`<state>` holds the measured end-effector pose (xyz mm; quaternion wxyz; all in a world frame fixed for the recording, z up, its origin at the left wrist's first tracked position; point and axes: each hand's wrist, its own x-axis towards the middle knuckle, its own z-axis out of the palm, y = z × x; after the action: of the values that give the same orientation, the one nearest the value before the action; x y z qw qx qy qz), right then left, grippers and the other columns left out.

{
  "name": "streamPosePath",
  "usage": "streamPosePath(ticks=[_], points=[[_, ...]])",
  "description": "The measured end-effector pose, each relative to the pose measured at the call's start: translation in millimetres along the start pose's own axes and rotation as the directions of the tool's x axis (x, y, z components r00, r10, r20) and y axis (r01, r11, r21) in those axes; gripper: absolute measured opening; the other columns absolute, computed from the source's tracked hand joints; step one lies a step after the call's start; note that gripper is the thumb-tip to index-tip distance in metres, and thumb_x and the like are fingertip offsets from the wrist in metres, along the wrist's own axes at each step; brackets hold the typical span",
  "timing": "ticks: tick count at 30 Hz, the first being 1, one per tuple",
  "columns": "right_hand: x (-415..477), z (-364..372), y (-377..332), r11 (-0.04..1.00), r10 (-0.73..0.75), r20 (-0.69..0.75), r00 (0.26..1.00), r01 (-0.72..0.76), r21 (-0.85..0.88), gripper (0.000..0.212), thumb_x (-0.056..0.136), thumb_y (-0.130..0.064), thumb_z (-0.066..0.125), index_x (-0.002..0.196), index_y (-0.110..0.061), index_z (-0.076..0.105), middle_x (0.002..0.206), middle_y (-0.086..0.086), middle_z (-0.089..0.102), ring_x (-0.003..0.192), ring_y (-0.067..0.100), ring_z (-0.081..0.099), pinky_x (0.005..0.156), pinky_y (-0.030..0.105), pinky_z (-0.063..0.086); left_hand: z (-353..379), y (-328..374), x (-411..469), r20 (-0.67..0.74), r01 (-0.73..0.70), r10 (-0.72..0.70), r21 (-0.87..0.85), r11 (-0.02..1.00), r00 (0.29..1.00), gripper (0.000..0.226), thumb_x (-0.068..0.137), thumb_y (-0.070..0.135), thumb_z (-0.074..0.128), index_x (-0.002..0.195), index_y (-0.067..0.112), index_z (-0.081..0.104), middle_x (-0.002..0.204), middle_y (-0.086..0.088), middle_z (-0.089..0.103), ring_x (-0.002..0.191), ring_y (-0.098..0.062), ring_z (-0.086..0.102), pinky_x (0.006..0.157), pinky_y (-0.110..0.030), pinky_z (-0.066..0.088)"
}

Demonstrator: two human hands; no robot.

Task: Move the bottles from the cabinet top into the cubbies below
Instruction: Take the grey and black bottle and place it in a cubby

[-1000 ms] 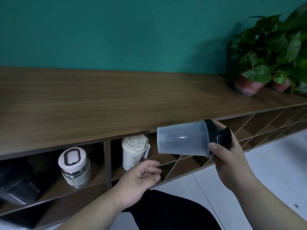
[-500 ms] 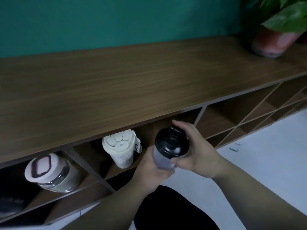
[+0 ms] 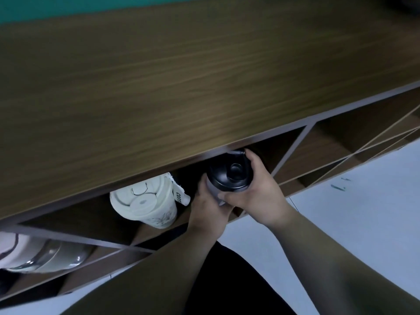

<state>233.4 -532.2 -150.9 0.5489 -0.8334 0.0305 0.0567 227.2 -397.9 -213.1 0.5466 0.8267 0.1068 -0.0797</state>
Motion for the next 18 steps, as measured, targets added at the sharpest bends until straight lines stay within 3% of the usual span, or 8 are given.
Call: streamPosePath(ticks=[8, 12, 18], points=[[12.0, -3.1, 10.3, 0.998, -0.053, 0.057, 0.997, 0.055, -0.026, 0.099, 0.053, -0.029, 0.097, 0.123, -0.067, 0.038, 0.130, -0.023, 0.061, 0.125, 0.001, 0.060, 0.109, 0.034, 0.050, 0.0, 0.4, -0.9, -0.019, 0.030, -0.028, 0.112, 0.993, 0.999, 0.089, 0.082, 0.027, 0.084, 0.155, 0.015, 0.033, 0.141, -0.006, 0.064, 0.133, -0.027, 0.059, 0.109, -0.043, 0.049], [15.8, -1.9, 12.8, 0.997, -0.077, 0.073, 0.994, 0.077, 0.005, 0.099, 0.055, -0.033, 0.094, 0.138, -0.046, 0.042, 0.134, -0.015, 0.064, 0.128, 0.009, 0.061, 0.109, 0.043, 0.050, 3.0, -2.3, 1.3, -0.035, 0.062, -0.057, 0.150, 0.987, 0.998, 0.088, 0.082, 0.024, 0.085, 0.153, 0.010, 0.034, 0.137, -0.013, 0.065, 0.128, -0.032, 0.061, 0.105, -0.044, 0.050], [17.4, -2.6, 18.3, 0.995, -0.095, 0.081, 0.992, 0.094, 0.019, 0.098, 0.060, -0.028, 0.091, 0.146, -0.032, 0.044, 0.139, -0.008, 0.063, 0.134, 0.017, 0.058, 0.111, 0.051, 0.046, 4.9, 1.0, 1.9, -0.070, 0.062, -0.051, 0.164, 0.984, 0.996, 0.087, 0.081, 0.025, 0.087, 0.151, 0.008, 0.037, 0.133, -0.017, 0.066, 0.126, -0.038, 0.061, 0.103, -0.045, 0.051]])
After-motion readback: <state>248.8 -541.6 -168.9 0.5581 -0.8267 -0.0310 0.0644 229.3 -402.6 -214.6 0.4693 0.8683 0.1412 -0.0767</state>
